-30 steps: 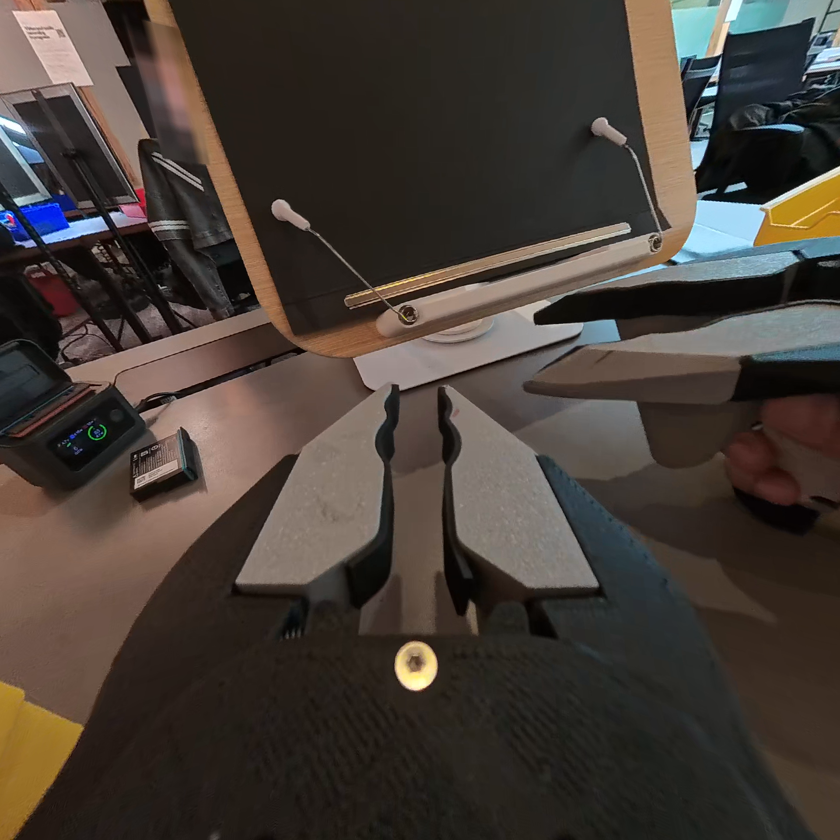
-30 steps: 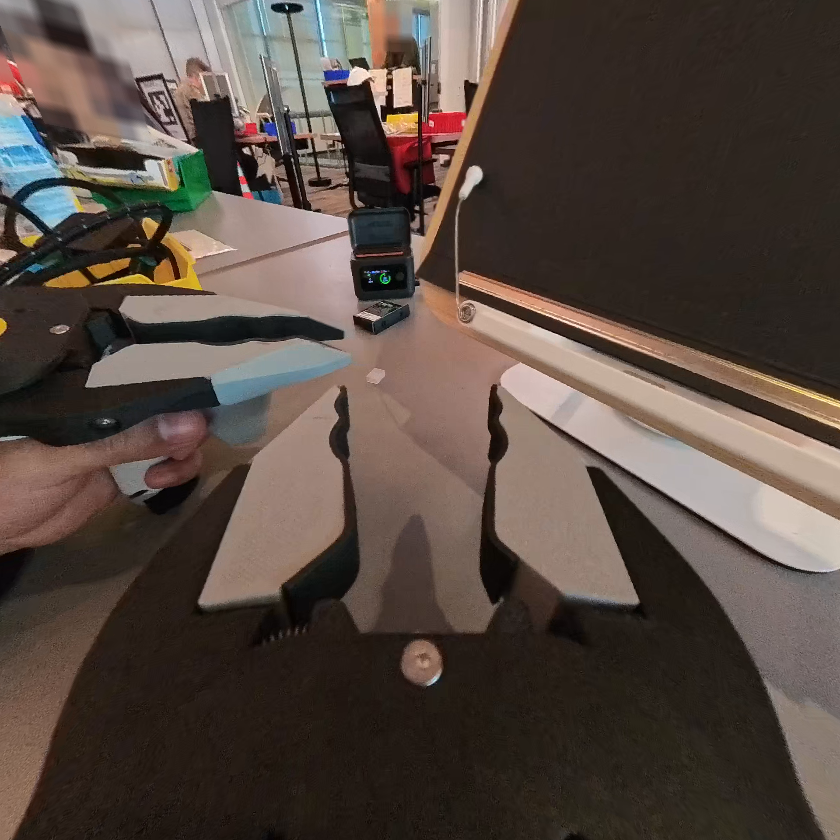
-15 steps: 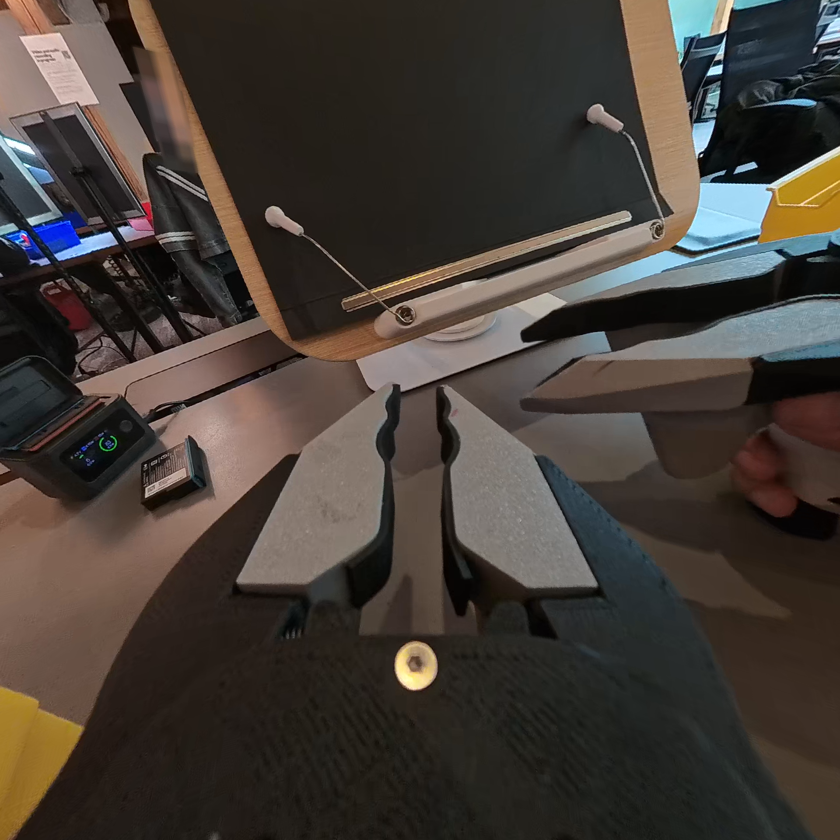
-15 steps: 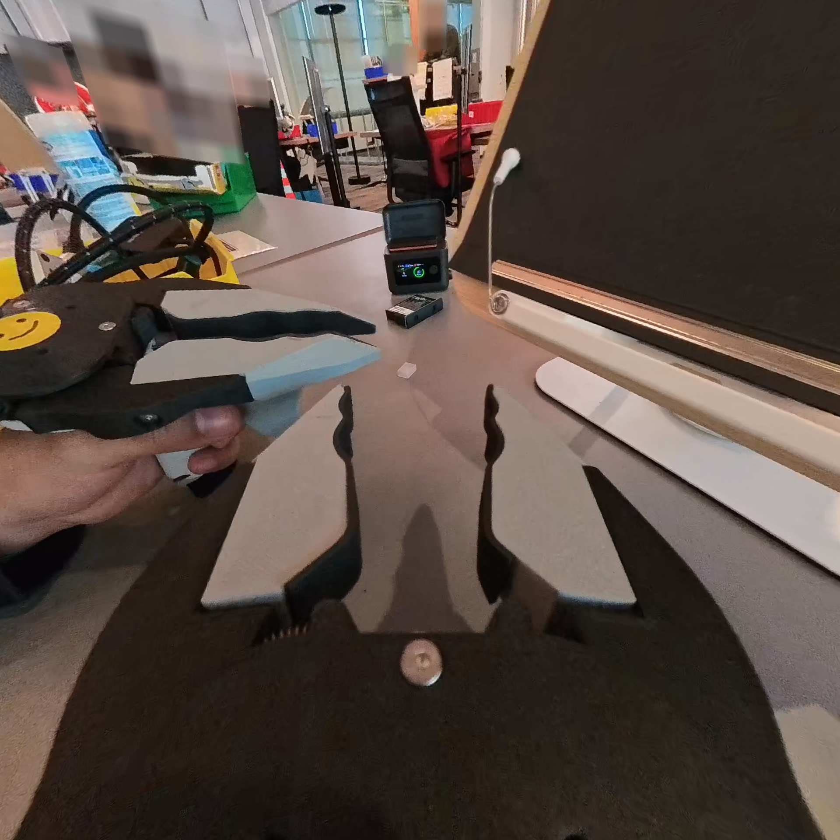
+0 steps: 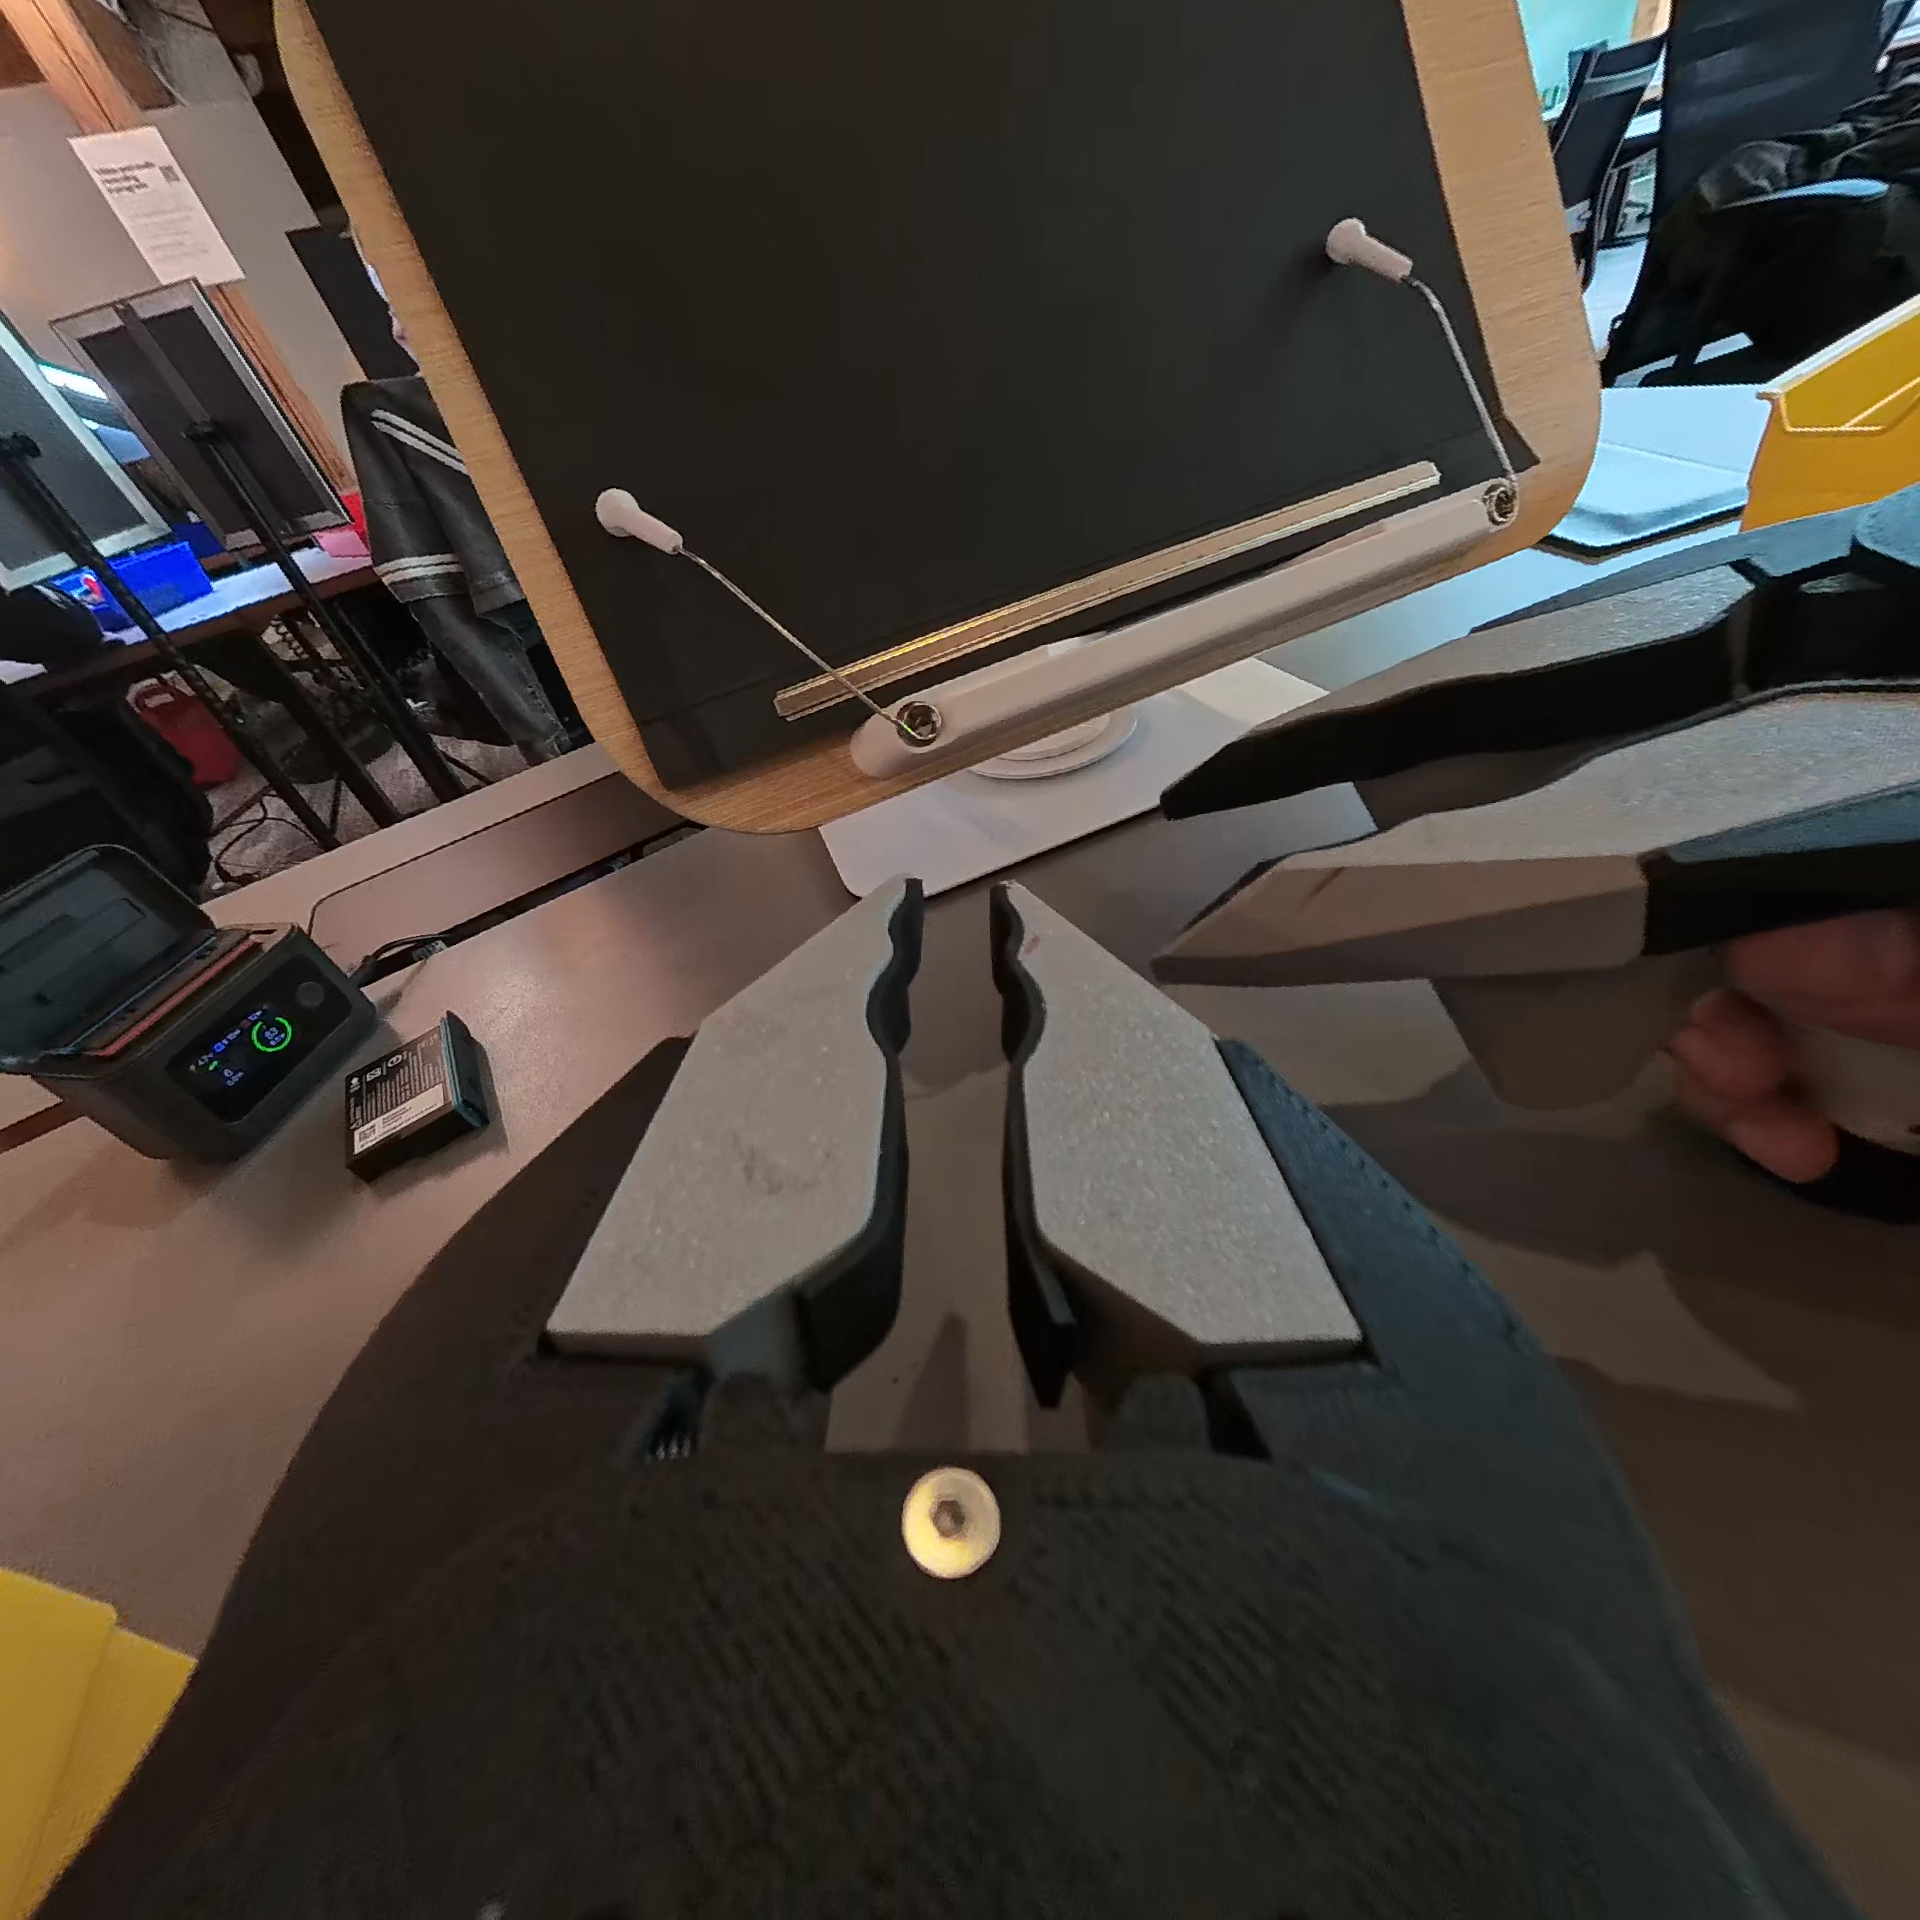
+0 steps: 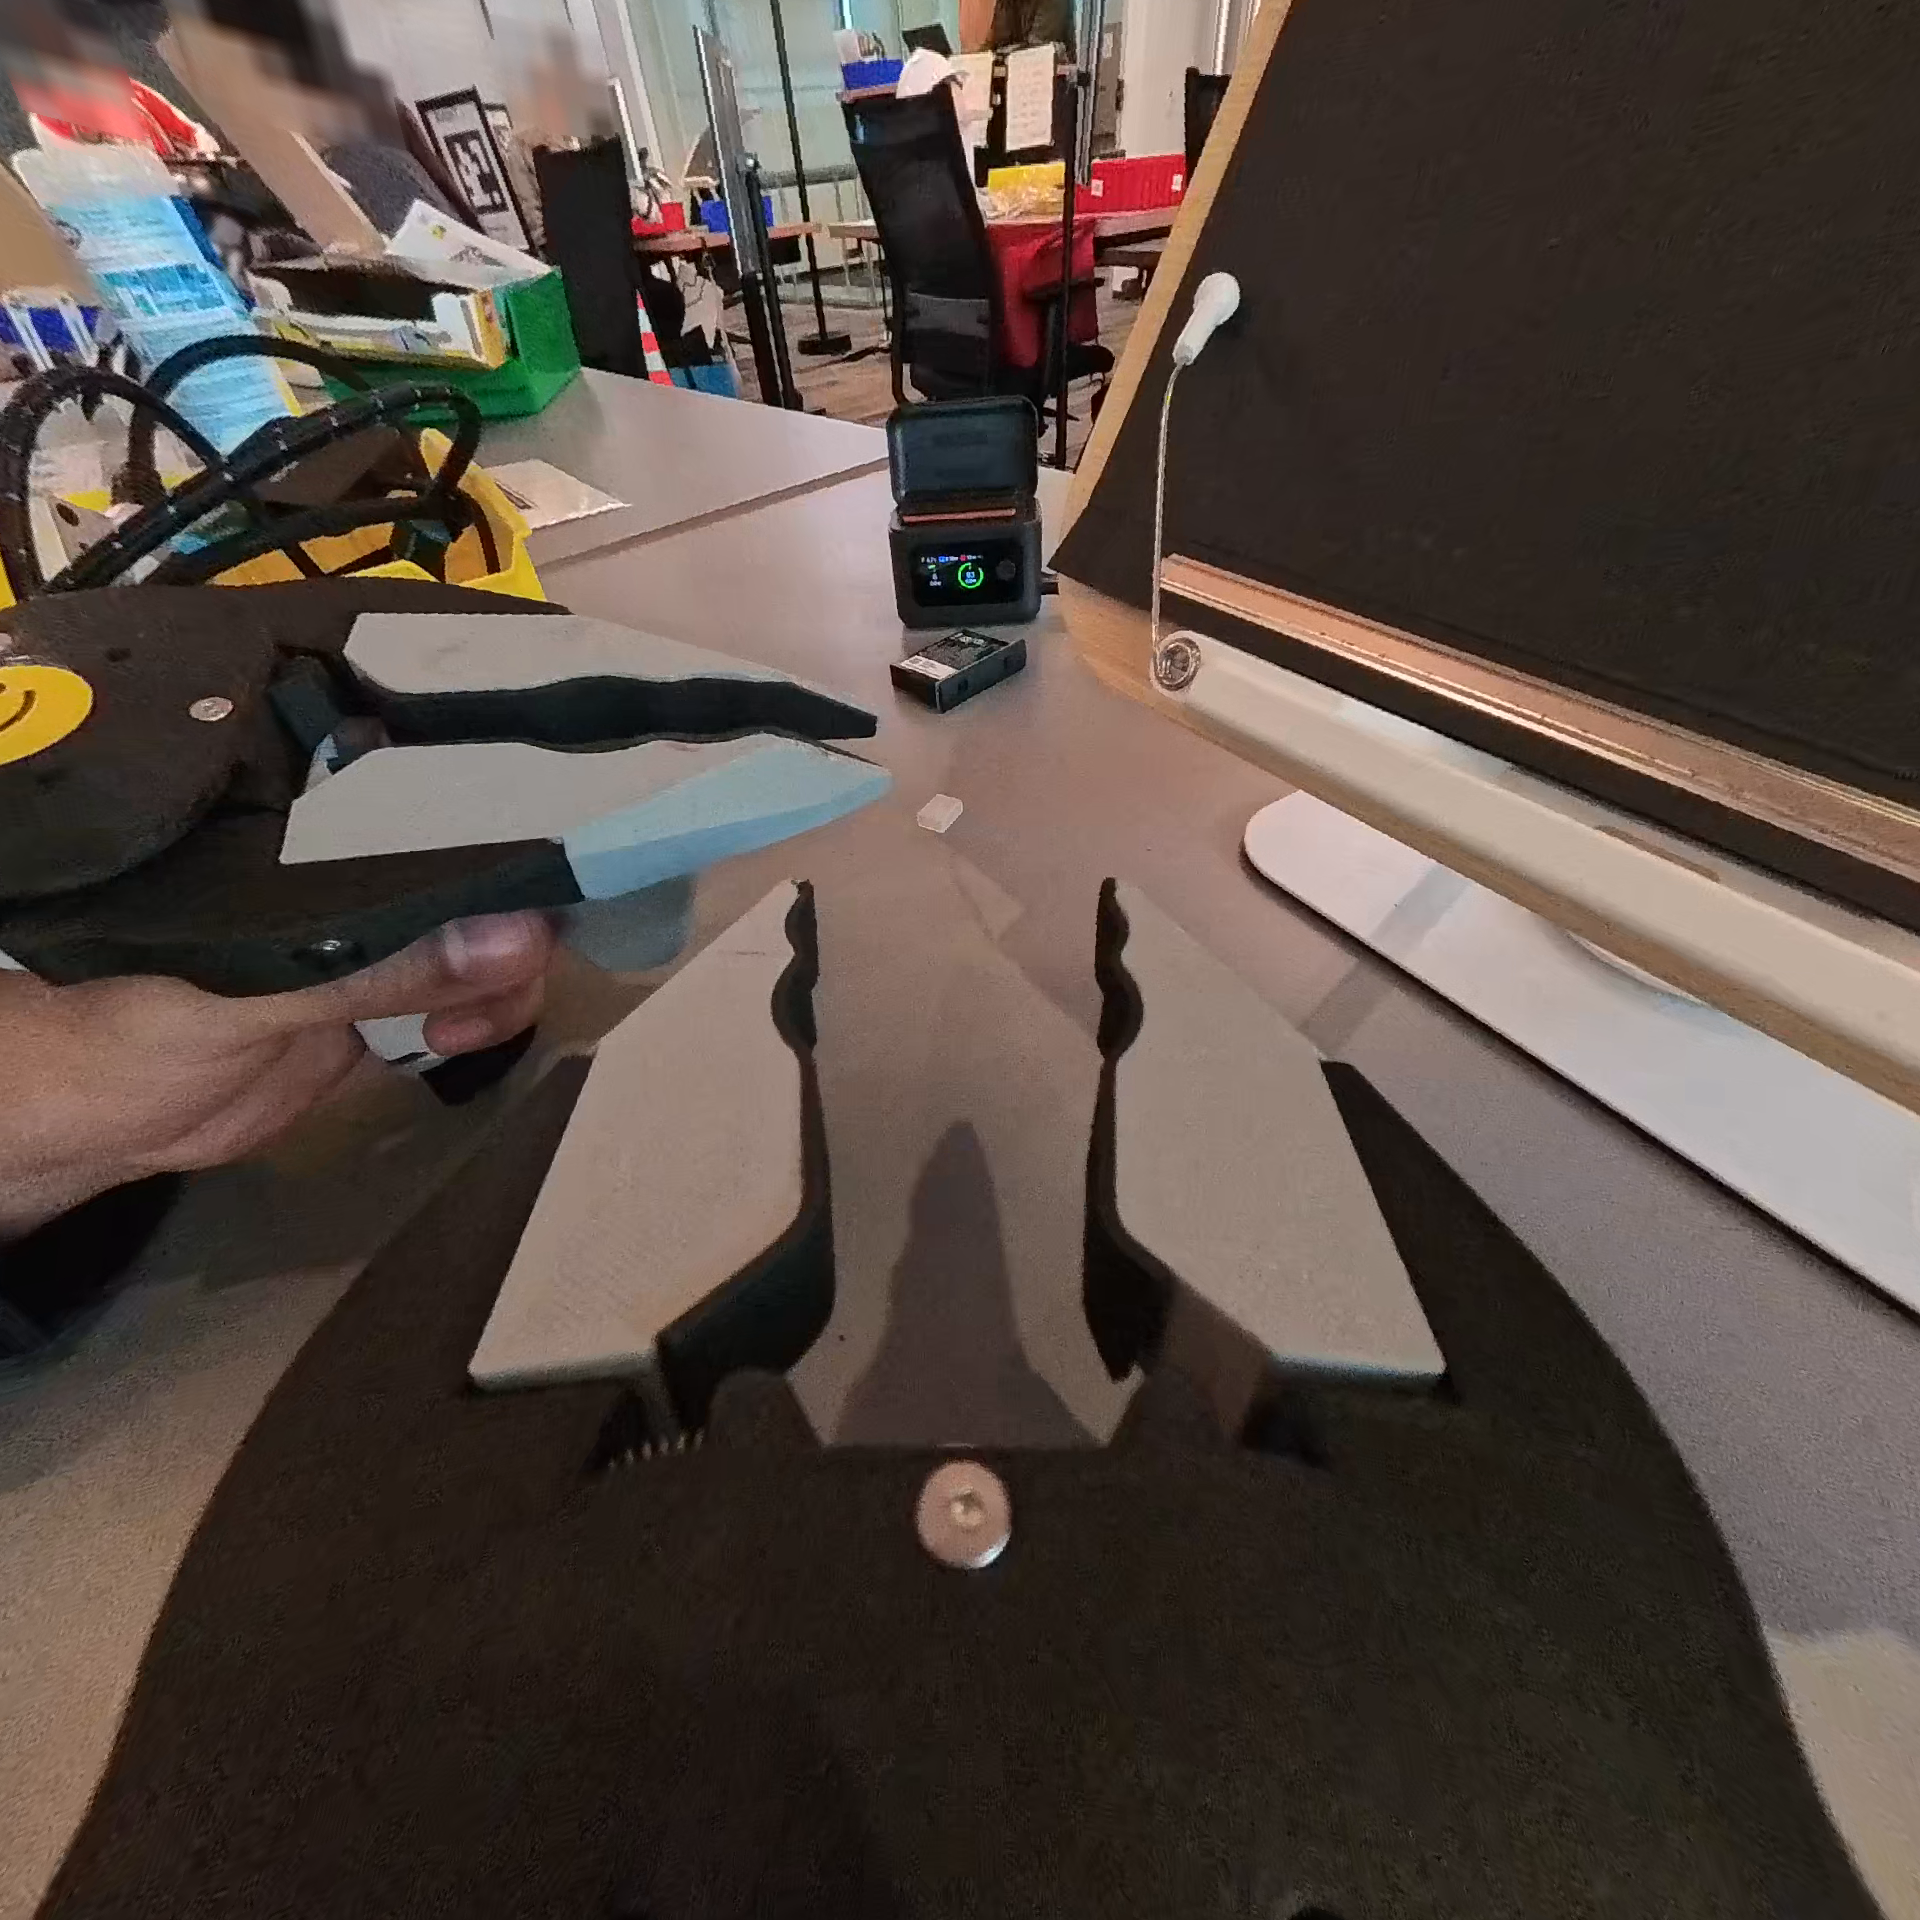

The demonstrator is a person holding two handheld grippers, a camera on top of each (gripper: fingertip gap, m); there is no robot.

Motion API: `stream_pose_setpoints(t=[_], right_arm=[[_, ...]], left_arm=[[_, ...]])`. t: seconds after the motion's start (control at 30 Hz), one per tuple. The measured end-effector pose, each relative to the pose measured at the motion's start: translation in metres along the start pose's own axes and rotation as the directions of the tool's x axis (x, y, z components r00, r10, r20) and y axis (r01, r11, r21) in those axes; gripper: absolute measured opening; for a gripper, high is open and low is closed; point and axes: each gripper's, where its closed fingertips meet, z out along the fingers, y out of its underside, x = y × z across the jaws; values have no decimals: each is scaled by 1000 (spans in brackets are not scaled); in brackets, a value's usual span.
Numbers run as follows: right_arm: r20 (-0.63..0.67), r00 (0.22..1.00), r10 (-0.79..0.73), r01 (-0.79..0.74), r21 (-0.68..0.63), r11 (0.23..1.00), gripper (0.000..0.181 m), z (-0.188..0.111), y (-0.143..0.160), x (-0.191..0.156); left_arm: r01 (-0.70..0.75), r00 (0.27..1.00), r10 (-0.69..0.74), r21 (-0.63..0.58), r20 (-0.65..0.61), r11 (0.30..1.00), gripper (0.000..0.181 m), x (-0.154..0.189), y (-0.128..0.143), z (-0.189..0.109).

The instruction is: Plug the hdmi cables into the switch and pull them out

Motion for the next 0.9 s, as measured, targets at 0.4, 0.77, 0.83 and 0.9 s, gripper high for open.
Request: stream_pose_setpoints(t=[0.4,0.77,0.83,0.9], right_arm=[[-1,1000,6,-6,-5,1000,51,1,1,1],[-4,1000,-3,3,-7,1000,48,1,1,0],[-3,1000,-3,3,-9,1000,48,1,1,0],[-1,1000,-3,3,-11,1000,47,1,1,0]], left_arm=[[1,998,-3,27,57,1000,10,-12,-6,-4],[-29,991,13,116,137,993,9,-32,-30,-20],[-24,989,4,126,151,992,9,-37,-33,-23],[-13,987,-9,137,161,991,9,-42,-35,-25]])
